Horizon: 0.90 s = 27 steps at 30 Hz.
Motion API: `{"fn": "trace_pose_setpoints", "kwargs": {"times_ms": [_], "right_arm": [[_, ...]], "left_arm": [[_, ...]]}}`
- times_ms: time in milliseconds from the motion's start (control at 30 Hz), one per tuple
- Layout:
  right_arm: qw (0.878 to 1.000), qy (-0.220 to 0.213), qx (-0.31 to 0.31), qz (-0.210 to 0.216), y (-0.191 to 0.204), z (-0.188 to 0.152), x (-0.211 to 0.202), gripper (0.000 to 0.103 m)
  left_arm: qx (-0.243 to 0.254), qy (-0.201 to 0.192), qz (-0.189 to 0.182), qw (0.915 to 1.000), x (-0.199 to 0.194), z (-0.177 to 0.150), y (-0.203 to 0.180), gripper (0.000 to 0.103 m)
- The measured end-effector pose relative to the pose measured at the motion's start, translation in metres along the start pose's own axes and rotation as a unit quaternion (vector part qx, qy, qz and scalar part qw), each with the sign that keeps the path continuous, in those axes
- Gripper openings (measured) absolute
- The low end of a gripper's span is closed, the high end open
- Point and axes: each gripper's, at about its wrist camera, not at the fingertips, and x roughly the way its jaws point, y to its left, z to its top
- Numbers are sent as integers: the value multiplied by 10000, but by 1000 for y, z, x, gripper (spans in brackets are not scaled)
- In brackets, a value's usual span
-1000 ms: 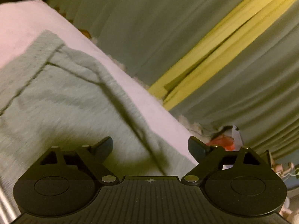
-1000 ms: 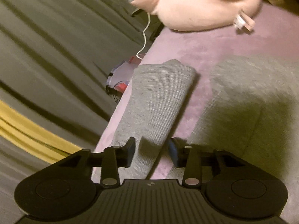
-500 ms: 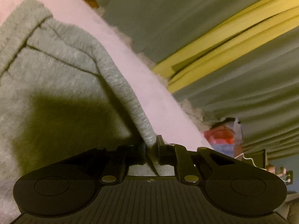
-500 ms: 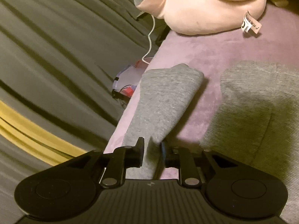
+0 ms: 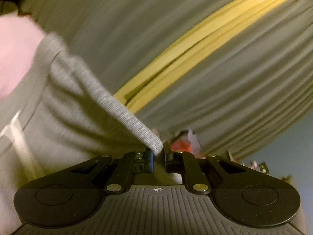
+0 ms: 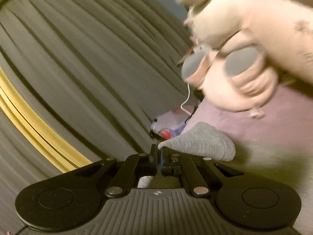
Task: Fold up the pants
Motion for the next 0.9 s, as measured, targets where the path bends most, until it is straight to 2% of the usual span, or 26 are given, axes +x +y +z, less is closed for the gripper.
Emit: {"fn": "trace_pose_setpoints", "kwargs": {"times_ms": [67,133,200,267,300,333,367,400,433,467,533,600,667,700,733,800,867,900], "right_arm": [[9999,-2,-110,-97,-21,-5,-36,3],[9986,125,-273,-442,-46,-19,-63,3],[9953,355,-362,-828,-76,-35,-75,3],[9900,691,-235,-1205,-104,-51,-71,3],[9886,822,-54,-1260,-115,-57,-69,4],[9872,914,102,-1305,-124,-62,-65,6],[9865,944,189,-1324,-128,-64,-62,7],[9869,943,212,-1289,-128,-65,-60,8],[9880,937,242,-1204,-128,-66,-58,14],[9888,945,294,-1114,-128,-65,-55,21],[9901,944,398,-955,-126,-64,-50,55],[9895,974,449,-967,-124,-63,-45,59],[9884,1003,593,-978,-129,-64,-34,59],[9871,1026,713,-996,-133,-66,-30,53],[9866,1007,825,-982,-137,-67,-27,34],[9872,963,904,-897,-140,-70,-28,5],[9885,897,914,-807,-140,-71,-27,5],[9894,850,907,-747,-140,-71,-26,9]], "left_arm": [[-153,164,157,9996,-22,-39,12,12],[-312,450,521,9971,-30,-79,28,12],[-745,710,782,9916,-34,-104,52,12],[-1203,905,1156,9818,-25,-119,70,12],[-1157,900,1208,9818,-21,-121,73,18],[-1034,819,1421,9810,-18,-121,71,22],[-881,680,1650,9800,-20,-121,67,33],[-777,560,1685,9810,-21,-117,68,56],[-787,448,1720,9809,-19,-116,67,65],[-923,340,1883,9772,-20,-115,68,70],[-1062,241,1932,9751,-26,-116,75,71],[-1204,172,1947,9733,-32,-116,86,71],[-1533,146,1924,9692,-50,-114,102,70],[-1740,83,1933,9655,-55,-113,109,70],[-1851,12,1877,9646,-72,-113,114,70],[-1974,-82,1822,9632,-71,-112,118,69],[-1939,-95,1878,9628,-74,-114,116,69],[-1910,-75,1908,9628,-78,-114,116,69]]}}
